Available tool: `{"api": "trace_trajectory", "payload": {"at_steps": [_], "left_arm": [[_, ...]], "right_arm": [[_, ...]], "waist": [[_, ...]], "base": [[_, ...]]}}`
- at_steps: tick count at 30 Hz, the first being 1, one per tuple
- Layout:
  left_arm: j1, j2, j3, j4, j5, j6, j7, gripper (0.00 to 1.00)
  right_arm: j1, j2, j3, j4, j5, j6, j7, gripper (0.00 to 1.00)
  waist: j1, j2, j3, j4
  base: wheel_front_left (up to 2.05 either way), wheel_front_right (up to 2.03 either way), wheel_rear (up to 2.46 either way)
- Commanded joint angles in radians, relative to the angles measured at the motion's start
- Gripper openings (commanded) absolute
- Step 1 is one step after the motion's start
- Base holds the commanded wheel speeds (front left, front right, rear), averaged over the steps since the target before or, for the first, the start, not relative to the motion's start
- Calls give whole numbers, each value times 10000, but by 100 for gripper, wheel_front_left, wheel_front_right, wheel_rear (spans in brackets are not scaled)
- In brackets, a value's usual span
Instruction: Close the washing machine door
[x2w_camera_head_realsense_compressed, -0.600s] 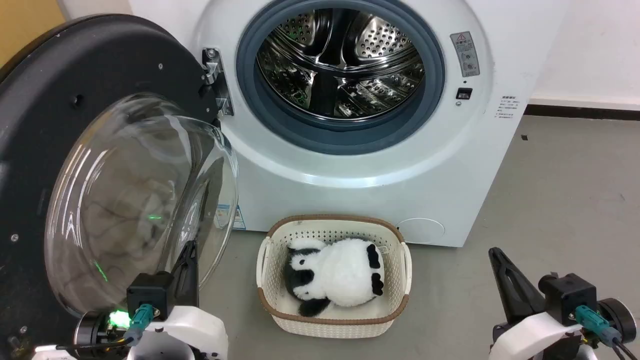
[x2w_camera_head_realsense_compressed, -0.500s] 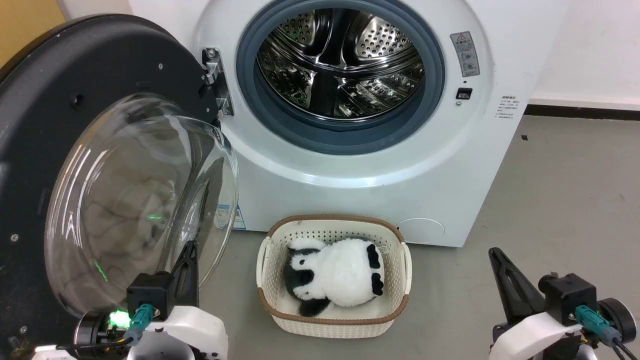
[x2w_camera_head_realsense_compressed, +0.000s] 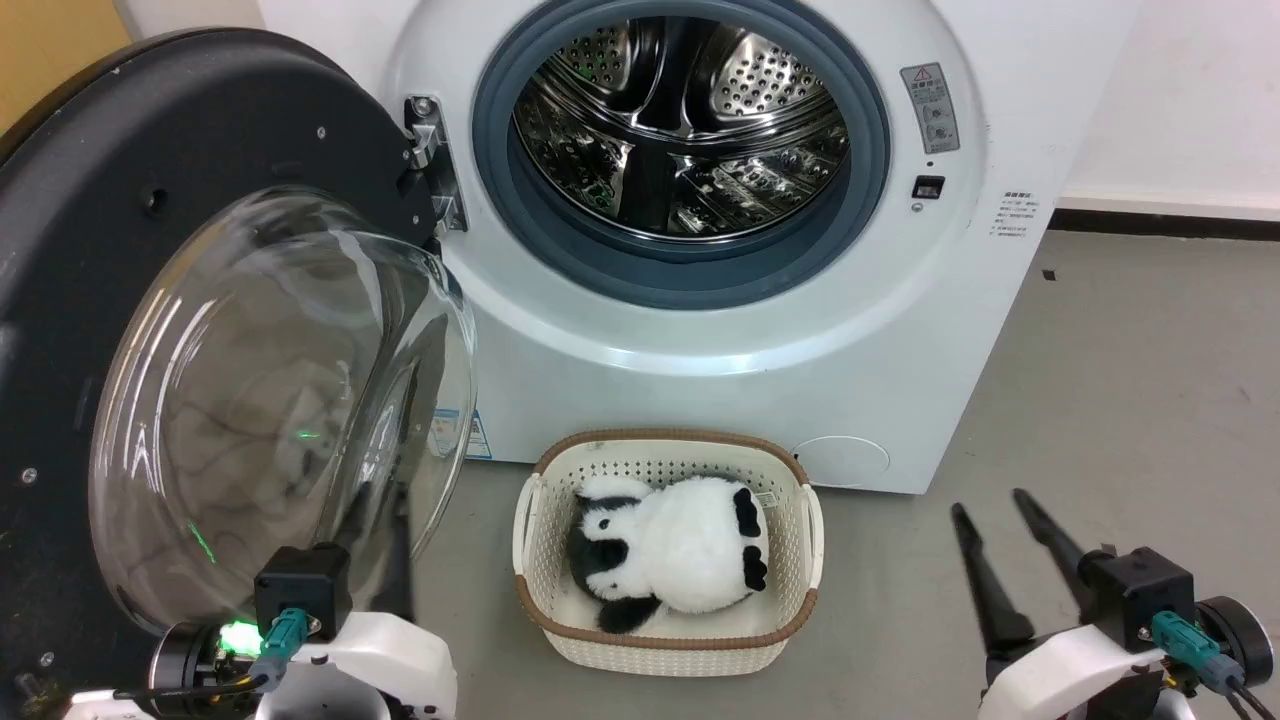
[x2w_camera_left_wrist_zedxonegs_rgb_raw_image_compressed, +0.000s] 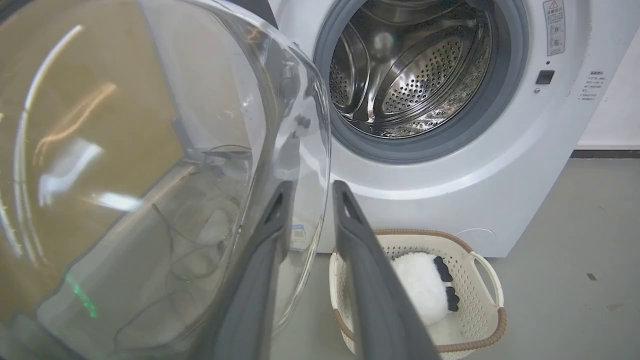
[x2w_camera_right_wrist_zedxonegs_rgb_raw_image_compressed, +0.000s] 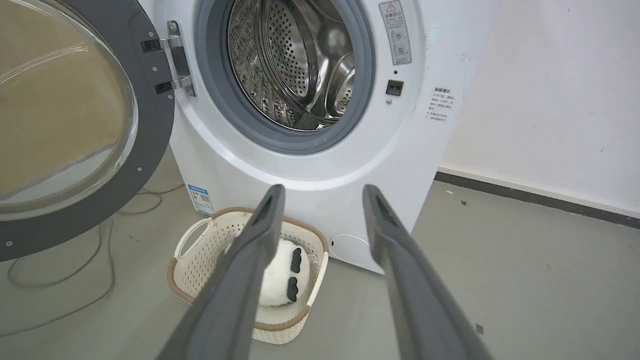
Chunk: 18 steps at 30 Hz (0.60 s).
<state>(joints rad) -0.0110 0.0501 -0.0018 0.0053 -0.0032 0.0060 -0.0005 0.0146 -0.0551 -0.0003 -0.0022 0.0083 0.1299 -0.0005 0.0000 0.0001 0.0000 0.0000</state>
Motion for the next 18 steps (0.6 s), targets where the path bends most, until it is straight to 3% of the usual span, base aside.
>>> {"api": "trace_trajectory", "payload": {"at_steps": [1,9,10,11,12,18], "left_arm": [[-3,2,-18,6,-18,49,-51,100],[-20,2,-111,8,-50,251,-219,100],[-23,2,-123,7,-47,274,-240,53],[-30,2,-135,4,-45,294,-261,31],[-38,2,-147,-2,-46,310,-282,0],[-199,15,-213,-128,-58,352,-406,0]], "right_arm": [[-5,1,-37,11,31,0,-52,100],[-13,4,-150,8,145,1,-219,100],[-14,5,-164,8,162,1,-240,100],[-15,5,-179,8,180,1,-261,100],[-16,5,-194,6,197,1,-282,100],[-21,8,-284,-5,294,1,-406,100]], "waist": [[0,-1,5,0],[0,-1,22,6],[0,-1,24,9],[0,-1,25,12],[0,-1,27,18],[0,-1,48,100]], "base": [[0,0,0],[0,0,0],[0,0,0],[0,0,0],[0,0,0],[0,0,0]]}}
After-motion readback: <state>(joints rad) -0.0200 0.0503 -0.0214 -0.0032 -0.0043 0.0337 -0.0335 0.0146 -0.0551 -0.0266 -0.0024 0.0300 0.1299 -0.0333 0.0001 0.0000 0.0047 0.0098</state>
